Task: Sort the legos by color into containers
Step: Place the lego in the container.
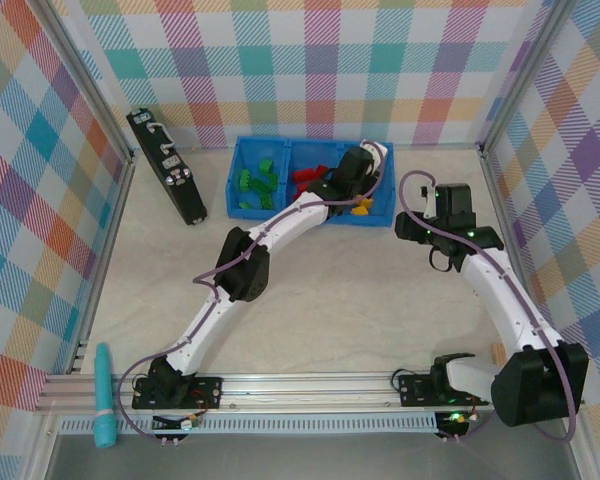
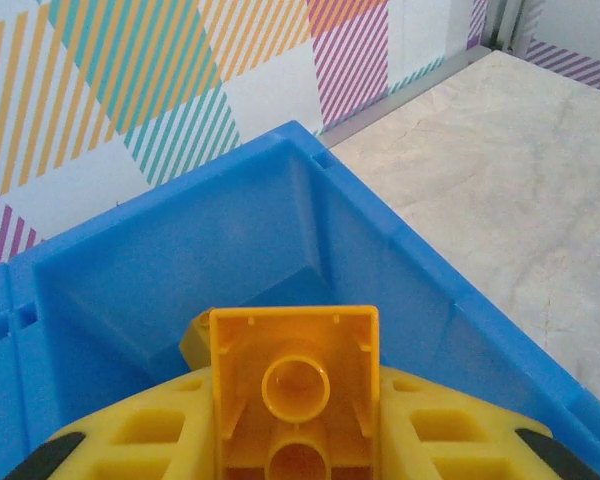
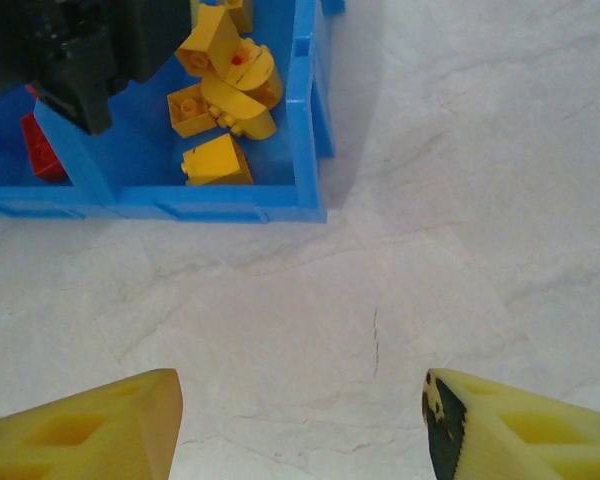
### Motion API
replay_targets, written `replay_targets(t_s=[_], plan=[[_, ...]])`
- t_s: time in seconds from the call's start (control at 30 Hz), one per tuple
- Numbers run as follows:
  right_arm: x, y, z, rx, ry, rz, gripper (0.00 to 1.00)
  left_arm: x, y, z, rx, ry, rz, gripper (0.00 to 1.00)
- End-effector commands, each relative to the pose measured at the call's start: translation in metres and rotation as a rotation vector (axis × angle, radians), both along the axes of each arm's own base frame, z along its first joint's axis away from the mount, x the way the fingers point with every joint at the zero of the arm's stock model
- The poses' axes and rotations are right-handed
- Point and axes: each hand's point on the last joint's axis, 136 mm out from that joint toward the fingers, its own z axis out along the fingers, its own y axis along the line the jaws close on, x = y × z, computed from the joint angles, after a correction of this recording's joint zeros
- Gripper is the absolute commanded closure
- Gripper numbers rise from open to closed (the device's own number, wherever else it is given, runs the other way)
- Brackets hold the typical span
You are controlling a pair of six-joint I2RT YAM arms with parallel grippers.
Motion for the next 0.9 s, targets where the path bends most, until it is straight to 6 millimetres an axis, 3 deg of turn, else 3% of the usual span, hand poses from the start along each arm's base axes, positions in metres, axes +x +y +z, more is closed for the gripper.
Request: replay_targets(t_s=[0.0, 0.13, 0.3, 0.5, 0.6, 0.73, 0.83, 0.87], plan=[[-0.014, -0.001, -0.004, 0.034, 0.031, -0.024, 0.34, 0.013, 0.002, 0.007, -0.060, -0.032, 0.045, 0.82], [-0.024, -0.008, -0.009, 0.010, 0.041, -0.043, 0.33, 0.013, 0.002, 0.001, -0.062, -0.019, 0.050, 0.71], [-0.026, -0.011, -0.007, -0.003, 0.032, -0.052, 0.32, 0.013, 0.002, 0.012, -0.070, -0.040, 0.044, 0.58], [-0.023, -0.015, 0.000, -0.024, 0.008, -0.059, 0.30, 0.008, 0.007, 0.056, -0.081, -0.098, 0.034, 0.31], [-0.021, -0.019, 0.003, -0.050, -0.006, -0.066, 0.28, -0.004, 0.015, 0.096, -0.069, -0.130, 0.018, 0.31], [-0.015, -0.024, 0.009, -0.075, -0.035, -0.074, 0.22, -0.028, 0.053, 0.155, -0.047, -0.220, 0.053, 0.30], [-0.010, -0.027, 0.013, -0.091, -0.064, -0.080, 0.16, -0.052, 0.102, 0.187, -0.053, -0.279, 0.120, 0.28], [-0.009, -0.027, 0.015, -0.096, -0.076, -0.081, 0.14, -0.060, 0.122, 0.189, -0.050, -0.281, 0.150, 0.26]])
